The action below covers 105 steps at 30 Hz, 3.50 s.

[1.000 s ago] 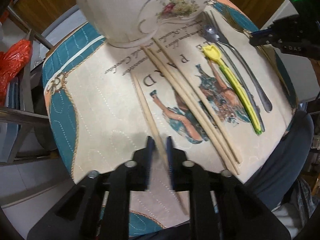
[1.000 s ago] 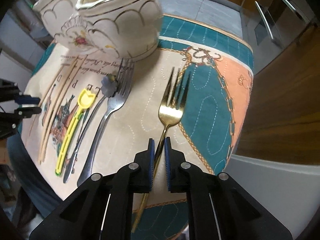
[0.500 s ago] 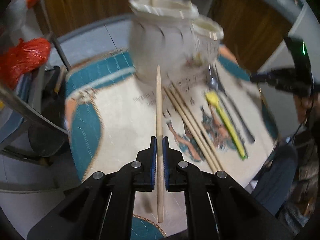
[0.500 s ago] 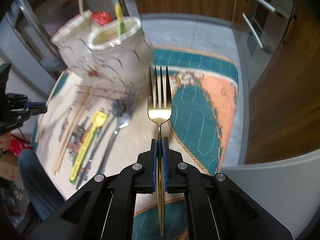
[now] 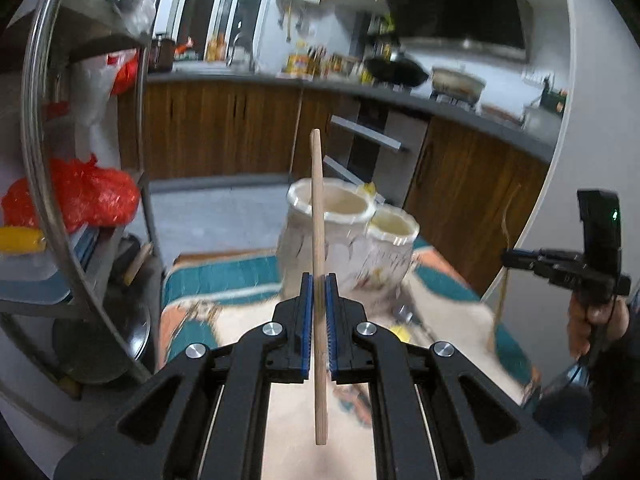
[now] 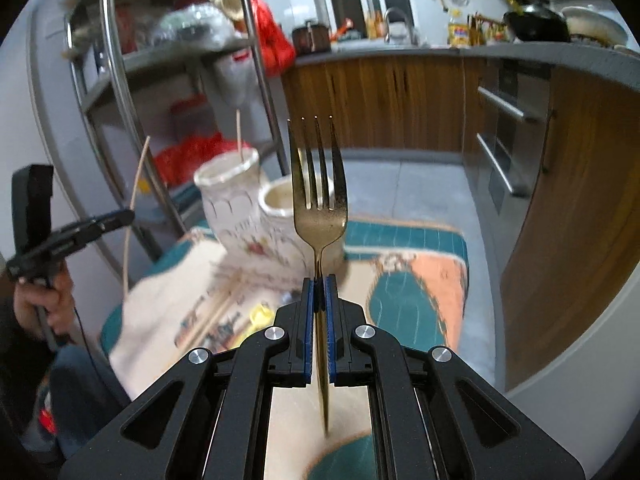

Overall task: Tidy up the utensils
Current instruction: 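Grasp another chopstick with the left tool while the right tool grasps the gold fork, then lower the chopstick into the tall pot while the right tool drops the fork in the small pot, then move both open tools back down to the table utensils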

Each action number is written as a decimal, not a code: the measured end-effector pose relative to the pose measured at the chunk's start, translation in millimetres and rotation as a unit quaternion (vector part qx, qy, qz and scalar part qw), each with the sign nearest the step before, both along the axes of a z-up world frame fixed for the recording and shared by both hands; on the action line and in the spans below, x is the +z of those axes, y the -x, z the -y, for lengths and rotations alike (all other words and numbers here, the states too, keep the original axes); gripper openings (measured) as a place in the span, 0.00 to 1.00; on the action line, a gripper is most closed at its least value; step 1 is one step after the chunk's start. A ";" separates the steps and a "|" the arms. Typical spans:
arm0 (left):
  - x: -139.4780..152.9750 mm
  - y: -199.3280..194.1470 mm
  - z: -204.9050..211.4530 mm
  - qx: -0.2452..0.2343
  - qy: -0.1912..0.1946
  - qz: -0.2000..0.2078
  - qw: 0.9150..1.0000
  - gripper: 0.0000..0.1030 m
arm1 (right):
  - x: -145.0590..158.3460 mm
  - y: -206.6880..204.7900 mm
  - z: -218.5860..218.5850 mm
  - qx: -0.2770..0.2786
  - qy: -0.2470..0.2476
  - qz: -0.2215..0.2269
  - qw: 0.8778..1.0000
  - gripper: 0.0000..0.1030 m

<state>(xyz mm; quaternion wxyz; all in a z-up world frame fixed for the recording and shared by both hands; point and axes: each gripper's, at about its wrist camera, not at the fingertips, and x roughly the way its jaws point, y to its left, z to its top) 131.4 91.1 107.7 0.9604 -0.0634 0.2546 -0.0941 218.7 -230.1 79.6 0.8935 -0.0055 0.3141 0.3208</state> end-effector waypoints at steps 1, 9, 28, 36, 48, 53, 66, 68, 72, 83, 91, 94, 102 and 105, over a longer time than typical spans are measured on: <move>2.8 -2.2 0.5 0.002 0.005 0.010 1.000 0.05 | 2.9 -0.6 0.8 -0.001 -0.004 0.006 1.000 0.06; 27.4 -17.7 -4.3 0.010 0.042 0.099 0.994 0.06 | 36.0 -17.7 -1.7 -0.013 -0.056 0.062 0.996 0.06; 60.4 -80.5 4.4 0.033 0.059 0.209 0.976 0.06 | 77.4 -65.1 -52.0 0.021 -0.120 0.126 0.985 0.06; 34.5 -108.3 19.4 0.048 0.026 0.187 0.981 0.06 | 62.6 -80.7 -70.0 0.018 -0.094 0.118 0.988 0.06; -2.5 -119.3 30.2 0.052 0.000 0.081 0.995 0.06 | 6.1 -101.3 -89.0 0.026 -0.045 0.038 0.998 0.06; -7.1 -128.7 27.4 0.060 0.001 0.056 0.997 0.06 | -4.6 -114.7 -93.2 0.024 -0.045 0.020 0.999 0.06; -11.3 -133.4 25.4 0.053 -0.003 0.045 0.998 0.12 | -16.1 -132.1 -97.0 0.015 -0.058 -0.001 0.998 0.07; -10.4 -131.2 26.0 0.052 -0.009 0.047 0.998 0.16 | -18.6 -131.6 -96.6 0.017 -0.059 -0.005 0.998 0.07; -8.4 -127.7 24.3 0.047 -0.007 0.051 0.998 0.20 | -17.3 -130.7 -94.8 0.018 -0.054 -0.005 0.998 0.07; 10.3 -87.3 10.5 0.049 0.016 0.093 0.994 0.26 | 1.7 -101.4 -65.1 0.012 -0.051 0.022 0.998 0.15; 1.8 -49.2 -2.7 0.063 0.013 0.068 0.996 0.28 | 0.4 -63.2 -40.8 -0.002 -0.040 0.019 0.999 0.22; -11.3 -41.4 -1.0 0.064 0.007 0.041 0.997 0.29 | -8.1 -54.3 -37.7 -0.005 -0.032 0.006 0.999 0.22; -57.9 -29.4 8.3 0.054 0.008 -0.045 0.997 0.29 | -34.8 -33.3 -35.1 -0.004 -0.005 -0.030 1.000 0.27; -69.1 -26.5 14.5 0.051 0.008 -0.065 0.997 0.29 | -46.5 -26.0 -37.0 0.000 0.008 -0.043 0.999 0.28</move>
